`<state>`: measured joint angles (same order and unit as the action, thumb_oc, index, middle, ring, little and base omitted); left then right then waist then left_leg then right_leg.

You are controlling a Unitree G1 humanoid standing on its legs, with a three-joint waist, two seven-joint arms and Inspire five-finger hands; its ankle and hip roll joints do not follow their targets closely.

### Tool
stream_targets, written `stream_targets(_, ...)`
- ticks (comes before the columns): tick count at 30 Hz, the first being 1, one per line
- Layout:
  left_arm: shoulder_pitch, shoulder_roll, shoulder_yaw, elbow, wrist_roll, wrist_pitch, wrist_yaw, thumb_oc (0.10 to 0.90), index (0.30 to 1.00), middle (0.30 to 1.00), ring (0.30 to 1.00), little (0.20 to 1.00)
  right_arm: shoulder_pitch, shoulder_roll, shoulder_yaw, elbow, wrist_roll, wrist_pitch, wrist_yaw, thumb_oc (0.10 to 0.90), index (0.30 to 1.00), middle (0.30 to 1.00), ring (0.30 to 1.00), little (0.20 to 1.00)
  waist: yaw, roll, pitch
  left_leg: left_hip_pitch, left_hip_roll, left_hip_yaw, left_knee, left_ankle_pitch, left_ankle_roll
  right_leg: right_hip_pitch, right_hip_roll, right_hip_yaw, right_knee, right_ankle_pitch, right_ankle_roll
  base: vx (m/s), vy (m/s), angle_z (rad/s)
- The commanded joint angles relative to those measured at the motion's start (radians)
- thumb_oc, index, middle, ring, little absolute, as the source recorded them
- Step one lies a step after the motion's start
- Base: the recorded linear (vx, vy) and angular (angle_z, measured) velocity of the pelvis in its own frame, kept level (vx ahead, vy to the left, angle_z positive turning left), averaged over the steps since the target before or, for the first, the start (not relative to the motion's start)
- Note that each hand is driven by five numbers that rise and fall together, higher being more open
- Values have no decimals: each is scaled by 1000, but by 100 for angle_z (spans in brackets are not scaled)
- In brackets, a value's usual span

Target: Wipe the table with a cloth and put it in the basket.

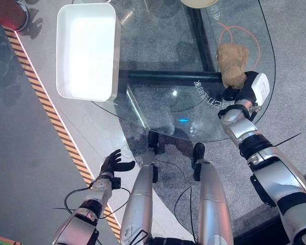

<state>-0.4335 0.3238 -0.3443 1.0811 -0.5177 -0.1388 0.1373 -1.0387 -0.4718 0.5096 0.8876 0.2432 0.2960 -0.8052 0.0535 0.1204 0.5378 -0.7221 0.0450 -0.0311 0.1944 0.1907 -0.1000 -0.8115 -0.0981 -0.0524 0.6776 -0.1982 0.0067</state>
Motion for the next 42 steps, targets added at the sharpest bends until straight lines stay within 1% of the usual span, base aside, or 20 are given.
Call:
stream_targets(1,-1,6,-20,35,1,-9,7,800,900,900,900,900,-78,-27,25,5,-44,-49,-8,100,300,300,300,200,4,15,-18,4,-104,78,162,-190,96,39,33,-58,-222,132,-4,0,0,0)
stream_targets(5,-4,8,-25,24,1,2,12,800,900,900,900,900,-89,-32,37,-17,-54,-56,5,100,300,300,300,200,6,12,-18,2,-104,75,162,-190,97,38,34,-59,-224,133,-3,0,0,0)
stream_targets(8,-1,9,-25,18,5,6,10,800,900,900,900,900,-101,-32,58,-52,-98,-58,25,100,300,300,300,200,8,11,-18,0,-105,73,161,-190,98,35,34,-60,-223,133,-4,0,0,0)
stream_targets(15,5,7,-25,15,4,0,6,800,900,900,900,900,-136,-34,132,-139,-233,-30,89,100,300,300,300,200,12,13,-18,2,-110,67,159,-186,97,35,33,-62,-223,132,-6,0,0,0)
stream_targets(22,7,-9,-29,10,14,4,6,800,900,900,900,900,-152,-2,195,-202,-356,-40,153,100,300,300,300,200,17,19,-18,9,-118,62,157,-183,95,42,31,-59,-228,132,-7,0,0,0)
stream_targets(29,2,-16,-31,4,23,9,6,800,900,900,900,900,-155,27,236,-240,-438,-54,224,100,300,300,300,200,22,20,-18,7,-123,57,157,-181,98,38,31,-59,-228,131,-9,0,0,0)
stream_targets(33,-3,-20,-36,3,23,11,8,800,900,900,900,900,-158,40,256,-261,-433,-62,249,100,300,300,300,200,24,23,-18,6,-126,53,158,-179,97,36,28,-57,-230,133,-9,0,0,0)
stream_targets(34,-2,-21,-36,1,25,12,9,800,900,900,900,900,-158,43,257,-261,-432,-75,261,100,300,300,300,200,24,23,-18,6,-127,53,158,-179,97,36,28,-57,-229,133,-9,0,0,0)
stream_targets(37,-3,-24,-40,0,23,14,11,800,900,900,900,900,-158,54,265,-273,-447,-68,278,100,300,300,300,200,25,26,-18,6,-127,52,157,-178,96,34,26,-57,-228,134,-8,-2,8,3)
stream_targets(42,-3,-28,-37,-8,30,20,13,800,900,900,900,900,-152,65,291,-282,-490,-95,355,100,300,300,300,200,27,29,-18,10,-131,51,149,-174,96,36,26,-58,-233,136,-6,-2,11,3)
